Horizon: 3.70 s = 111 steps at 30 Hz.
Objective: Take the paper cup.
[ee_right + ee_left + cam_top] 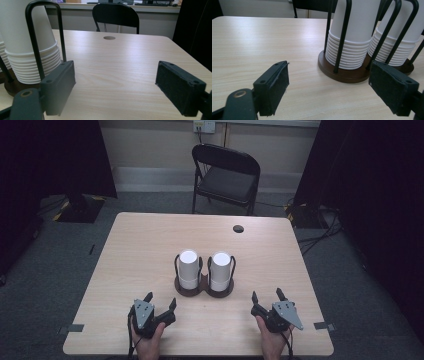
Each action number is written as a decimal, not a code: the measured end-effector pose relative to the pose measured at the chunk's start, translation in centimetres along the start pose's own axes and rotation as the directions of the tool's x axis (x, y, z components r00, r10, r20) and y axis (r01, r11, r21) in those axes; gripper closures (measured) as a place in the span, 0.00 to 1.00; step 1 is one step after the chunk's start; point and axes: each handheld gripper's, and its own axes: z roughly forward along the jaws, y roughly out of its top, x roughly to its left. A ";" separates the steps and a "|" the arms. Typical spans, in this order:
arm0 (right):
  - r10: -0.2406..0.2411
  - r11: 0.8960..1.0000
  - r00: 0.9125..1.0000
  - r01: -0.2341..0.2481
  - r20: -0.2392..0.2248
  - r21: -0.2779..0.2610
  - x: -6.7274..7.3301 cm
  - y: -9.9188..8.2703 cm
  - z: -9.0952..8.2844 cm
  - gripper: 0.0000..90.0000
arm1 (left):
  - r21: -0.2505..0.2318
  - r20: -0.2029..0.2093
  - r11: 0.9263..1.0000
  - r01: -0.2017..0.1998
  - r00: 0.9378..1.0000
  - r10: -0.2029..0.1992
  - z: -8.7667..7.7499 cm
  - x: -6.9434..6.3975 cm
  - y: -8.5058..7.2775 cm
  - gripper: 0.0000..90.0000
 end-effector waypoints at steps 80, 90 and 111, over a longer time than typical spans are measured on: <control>-0.016 0.998 0.998 0.019 -0.064 0.056 0.3 0.1 -0.3 0.26 | -0.111 0.384 0.976 -0.189 0.897 0.218 5.0 -7.1 11.2 0.23; -0.016 0.998 0.998 0.020 -0.061 0.060 0.4 0.1 -0.3 0.27 | -0.115 0.410 0.978 -0.172 0.889 0.204 6.6 -7.8 12.4 0.24; -0.008 0.998 0.997 0.013 -0.078 0.064 0.2 0.1 -0.3 0.28 | -0.059 0.432 0.978 -0.200 0.878 0.205 9.9 -9.2 13.3 0.25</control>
